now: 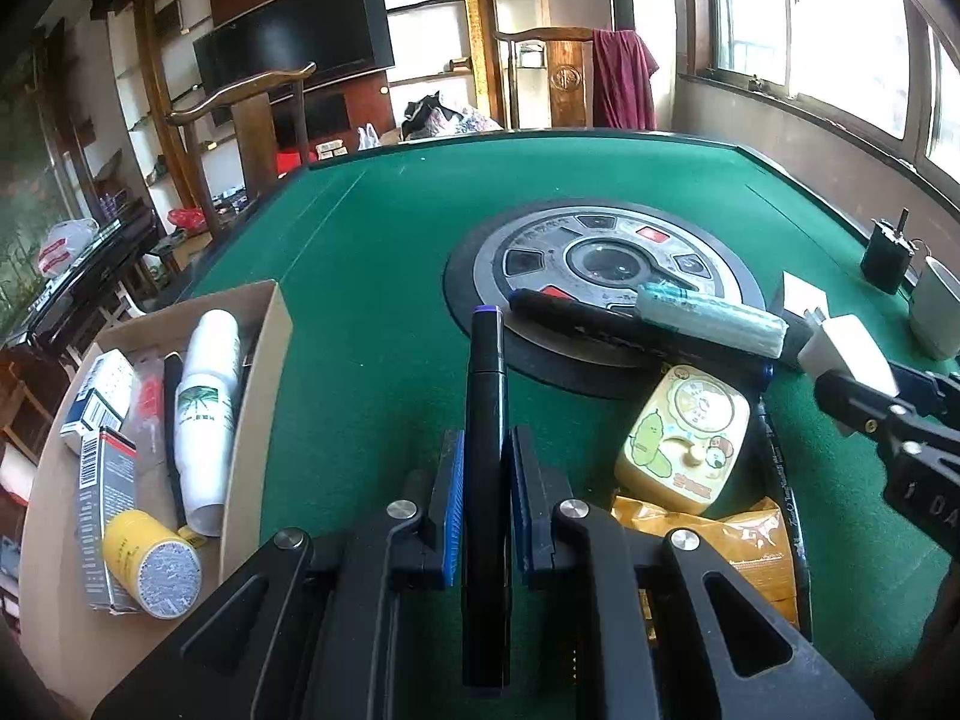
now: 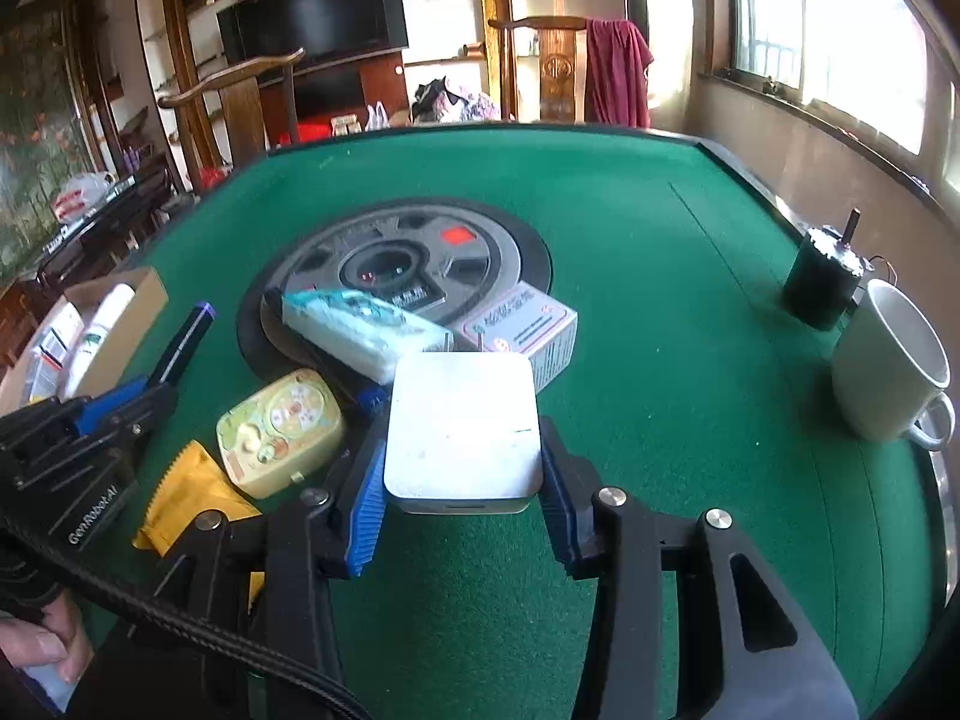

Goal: Organize objects
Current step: 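Lift marker and white box and carry both toward the cardboard tray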

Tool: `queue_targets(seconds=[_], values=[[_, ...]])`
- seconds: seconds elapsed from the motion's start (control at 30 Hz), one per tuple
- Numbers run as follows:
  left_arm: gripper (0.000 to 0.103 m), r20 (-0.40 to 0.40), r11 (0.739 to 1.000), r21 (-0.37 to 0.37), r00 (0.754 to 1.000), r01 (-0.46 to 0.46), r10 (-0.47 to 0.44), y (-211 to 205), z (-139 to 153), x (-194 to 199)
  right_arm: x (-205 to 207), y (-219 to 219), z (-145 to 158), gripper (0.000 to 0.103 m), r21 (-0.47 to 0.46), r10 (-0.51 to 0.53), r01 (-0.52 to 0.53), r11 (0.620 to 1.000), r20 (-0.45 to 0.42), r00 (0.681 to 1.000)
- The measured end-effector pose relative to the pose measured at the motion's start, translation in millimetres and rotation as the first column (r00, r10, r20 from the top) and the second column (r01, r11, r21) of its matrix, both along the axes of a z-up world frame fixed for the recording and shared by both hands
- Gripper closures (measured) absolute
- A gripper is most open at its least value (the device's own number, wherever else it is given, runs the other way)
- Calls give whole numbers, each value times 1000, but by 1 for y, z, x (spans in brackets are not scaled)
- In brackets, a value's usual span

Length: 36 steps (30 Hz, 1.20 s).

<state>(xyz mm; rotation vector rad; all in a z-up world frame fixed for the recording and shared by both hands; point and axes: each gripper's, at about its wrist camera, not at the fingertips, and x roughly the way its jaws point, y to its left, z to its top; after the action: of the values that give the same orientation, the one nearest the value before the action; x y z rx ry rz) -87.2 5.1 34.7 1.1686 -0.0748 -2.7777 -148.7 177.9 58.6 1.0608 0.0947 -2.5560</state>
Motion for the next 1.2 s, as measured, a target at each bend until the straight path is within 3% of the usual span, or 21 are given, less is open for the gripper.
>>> queue_targets(seconds=[1.2], values=[[91,-145,999,-18,989,-46,43,-6,20,20,29,-25,16,60,-25,129,-134,991,-145,981]])
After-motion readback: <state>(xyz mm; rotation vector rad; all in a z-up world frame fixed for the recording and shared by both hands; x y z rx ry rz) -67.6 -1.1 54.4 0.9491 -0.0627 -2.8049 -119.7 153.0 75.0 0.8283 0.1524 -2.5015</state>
